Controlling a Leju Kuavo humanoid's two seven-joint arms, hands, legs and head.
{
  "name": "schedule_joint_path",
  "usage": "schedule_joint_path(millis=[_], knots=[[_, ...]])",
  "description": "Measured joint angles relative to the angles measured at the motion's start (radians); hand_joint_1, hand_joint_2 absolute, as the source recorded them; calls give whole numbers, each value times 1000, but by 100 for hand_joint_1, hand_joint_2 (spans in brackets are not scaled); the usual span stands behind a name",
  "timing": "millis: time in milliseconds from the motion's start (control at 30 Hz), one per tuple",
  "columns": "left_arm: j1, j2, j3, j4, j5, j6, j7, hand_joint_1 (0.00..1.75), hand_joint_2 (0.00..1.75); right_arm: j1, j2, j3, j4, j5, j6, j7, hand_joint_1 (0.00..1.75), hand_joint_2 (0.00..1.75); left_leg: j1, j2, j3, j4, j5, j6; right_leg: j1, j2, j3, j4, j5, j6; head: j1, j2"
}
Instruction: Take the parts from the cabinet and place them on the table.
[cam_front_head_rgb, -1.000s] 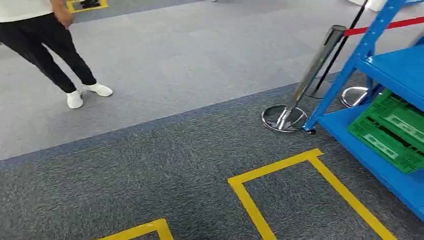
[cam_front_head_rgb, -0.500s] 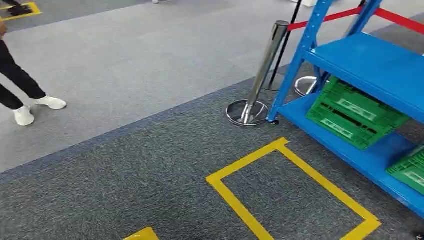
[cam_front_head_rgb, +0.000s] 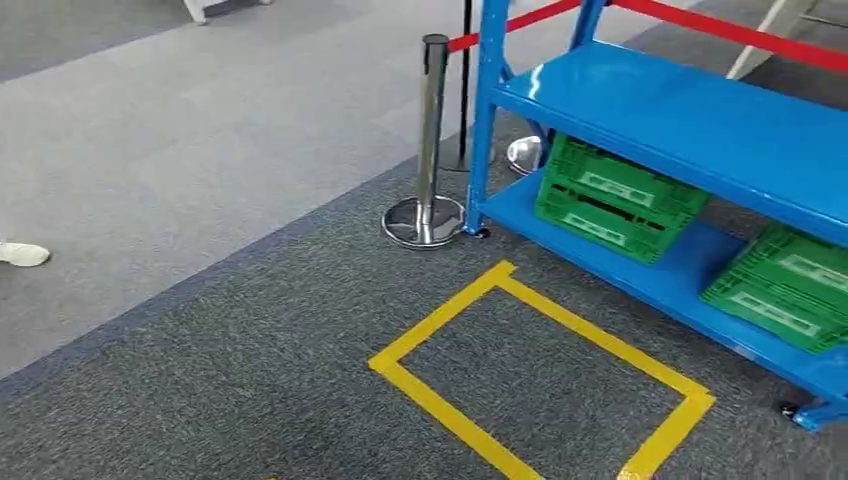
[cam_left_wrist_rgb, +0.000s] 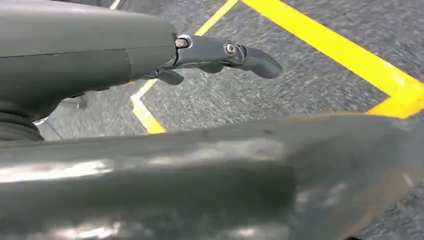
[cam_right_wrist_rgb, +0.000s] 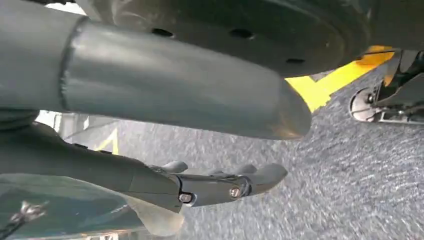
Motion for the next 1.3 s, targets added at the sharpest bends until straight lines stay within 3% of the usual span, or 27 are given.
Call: schedule_joint_path(millis=[33,100,133,167,200,233,300,333,400,467,500,533,567,633,667,700,733,833,867,900,933,1000,1033,1100,1167,1233,1300], knots=[[1,0,0,0,0,0,0,0,0,0,0,-2,0,0,0,0,0,0,0,-1,-8,6,13,5,2,15,1,0,0,0,0,0],[-1,0,0,0,-3,1,0,0,0,1,0,-6,0,0,0,1,0,0,-4,-10,30,-100,101,19,5,45,4,0,1,-1,1,0],[-1,0,0,0,-4,2,0,0,0,2,0,-9,0,1,0,2,0,0,-8,-32,68,-194,154,28,5,60,6,0,2,-1,0,0],[0,2,1,0,-5,2,0,0,0,1,1,-10,0,1,0,1,0,0,-10,-84,99,-275,186,38,2,73,4,0,3,-1,0,0],[1,5,2,0,-8,2,0,0,0,-1,3,-10,0,2,0,1,0,0,-6,-108,107,-299,178,42,8,86,-1,4,4,3,2,0],[-1,5,3,0,-10,2,1,0,0,-1,3,-10,0,3,0,1,0,0,-9,-99,110,-308,175,36,2,97,-7,4,7,8,0,0],[-4,5,4,0,-10,2,3,0,0,3,3,-13,0,2,0,2,0,0,-13,-83,111,-308,177,37,-6,117,-13,-2,15,23,0,0],[-5,4,4,0,-11,2,3,0,0,6,3,-15,0,0,0,2,0,0,-7,-71,115,-323,185,39,0,129,-28,-5,16,32,2,0],[-6,3,5,0,-12,2,3,0,0,5,3,-17,0,-5,0,6,0,0,-3,-40,123,-343,194,46,3,16,-51,57,-37,38,12,0],[0,2,5,0,-12,2,3,0,0,0,3,-18,0,-8,0,6,0,0,-5,-5,120,-343,193,47,-2,-19,-124,208,-117,50,14,0],[1,2,5,0,-12,2,3,0,0,0,2,-18,0,-8,0,6,0,0,-5,14,120,-342,192,47,-5,-22,-154,272,-140,57,12,0],[2,2,6,0,-12,2,3,0,0,0,2,-19,0,-9,0,6,0,0,-4,29,120,-342,191,46,-9,-24,-165,298,-139,62,13,0],[0,1,6,0,-12,2,3,0,0,3,2,-20,0,-9,0,7,0,0,-3,43,122,-342,190,44,-13,-28,-148,273,-115,67,13,0],[-3,-1,6,0,-12,2,3,0,0,5,2,-26,0,-9,0,8,0,0,2,68,126,-338,184,35,-19,-50,-54,108,-33,74,13,0],[-3,-1,6,0,-12,2,3,0,0,3,2,-28,0,-9,0,8,0,0,1,77,129,-332,178,27,-19,-98,-2,20,-4,77,14,0],[-2,1,6,0,-12,2,3,0,0,-1,4,-29,0,-10,0,8,0,0,-9,86,128,-327,171,19,-9,-141,8,-3,-22,69,19,0],[-1,-2,6,0,-12,3,2,0,0,-3,4,-32,0,-11,0,8,0,0,-10,97,129,-323,168,14,-14,-117,15,-3,-13,50,15,0],[-5,0,6,0,-13,3,-3,0,0,0,4,-35,0,-13,-2,9,0,0,-7,126,139,-324,166,3,-10,-83,5,0,-13,32,10,0],[-6,-1,6,0,-13,3,-6,0,0,0,4,-37,0,-13,-3,9,0,0,-1,103,140,-315,151,-8,-16,-70,11,-5,-9,23,10,0],[-6,-1,6,0,-13,3,-10,0,0,-2,4,-39,0,-13,-3,9,0,0,2,49,127,-280,122,-11,-16,-61,11,-5,-8,19,6,0],[-5,-1,6,0,-13,3,-14,0,0,-3,4,-40,0,-13,-7,10,0,0,3,17,95,-207,79,-12,-16,-48,9,-5,-6,13,4,0],[-1,-1,7,0,-13,3,-16,0,0,-3,4,-40,0,-10,-8,10,0,0,2,-1,20,-42,13,-12,-13,-17,7,-4,-5,9,3,0],[1,-1,7,0,-13,3,-16,0,0,-2,4,-40,0,-9,-8,10,0,0,2,-2,-3,-1,11,-12,-12,-4,8,-4,-5,8,3,0],[1,-1,7,0,-13,5,-16,0,0,1,4,-40,0,-4,-11,8,0,0,2,-4,13,-60,78,-4,-10,15,12,-4,-5,7,1,0],[-3,-1,9,0,-12,11,-16,0,0,3,4,-40,0,4,-11,5,0,0,2,-13,79,-233,179,8,-9,27,18,-4,-6,8,1,0],[-5,0,11,0,-12,16,-17,0,0,1,4,-40,0,9,-10,4,0,0,0,-30,103,-311,181,15,-2,35,10,2,-9,17,2,0],[-8,-1,11,0,-12,18,-18,0,0,2,4,-40,0,11,-10,4,0,0,-4,-28,95,-305,181,15,-8,34,2,-2,-4,29,3,0]])
